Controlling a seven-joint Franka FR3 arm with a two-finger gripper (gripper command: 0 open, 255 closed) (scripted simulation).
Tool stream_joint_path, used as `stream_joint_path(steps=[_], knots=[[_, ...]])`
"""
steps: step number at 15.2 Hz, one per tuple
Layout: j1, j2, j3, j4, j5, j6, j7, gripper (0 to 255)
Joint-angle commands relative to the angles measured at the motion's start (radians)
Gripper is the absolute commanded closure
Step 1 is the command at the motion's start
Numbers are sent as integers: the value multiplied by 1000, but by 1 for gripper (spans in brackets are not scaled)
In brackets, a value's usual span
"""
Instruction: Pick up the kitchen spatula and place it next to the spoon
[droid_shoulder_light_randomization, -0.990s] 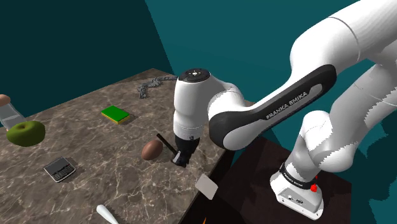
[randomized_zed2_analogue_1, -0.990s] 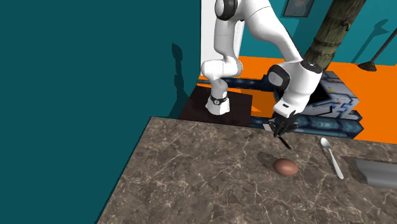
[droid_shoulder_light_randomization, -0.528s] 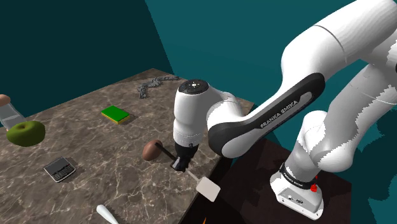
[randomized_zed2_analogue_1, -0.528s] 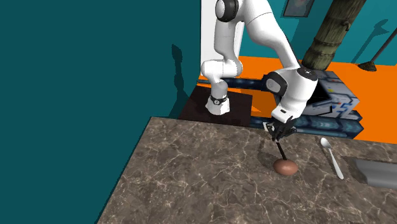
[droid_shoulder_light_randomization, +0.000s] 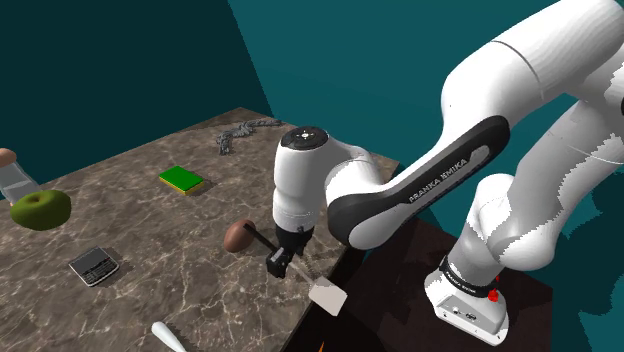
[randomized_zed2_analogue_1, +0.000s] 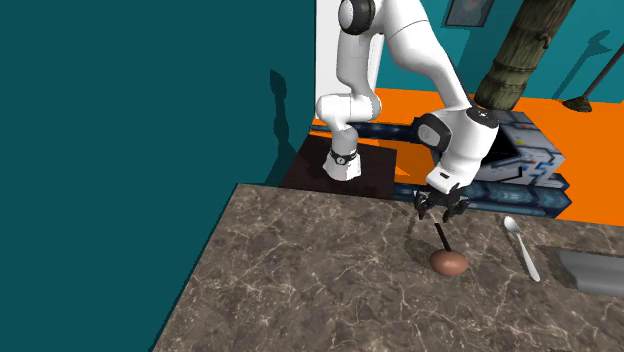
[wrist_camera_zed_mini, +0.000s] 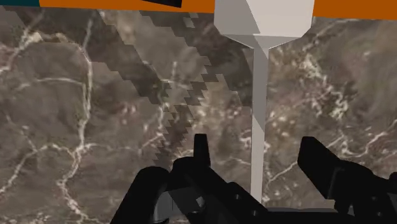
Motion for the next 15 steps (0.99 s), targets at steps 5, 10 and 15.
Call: stream_joint_path(steps=[5, 10, 15], knots=[[3, -25, -4, 12, 15, -37, -12, 0], [11, -91, -17, 53, 47, -138, -37, 0], [11, -91, -17, 53, 47, -138, -37, 0]])
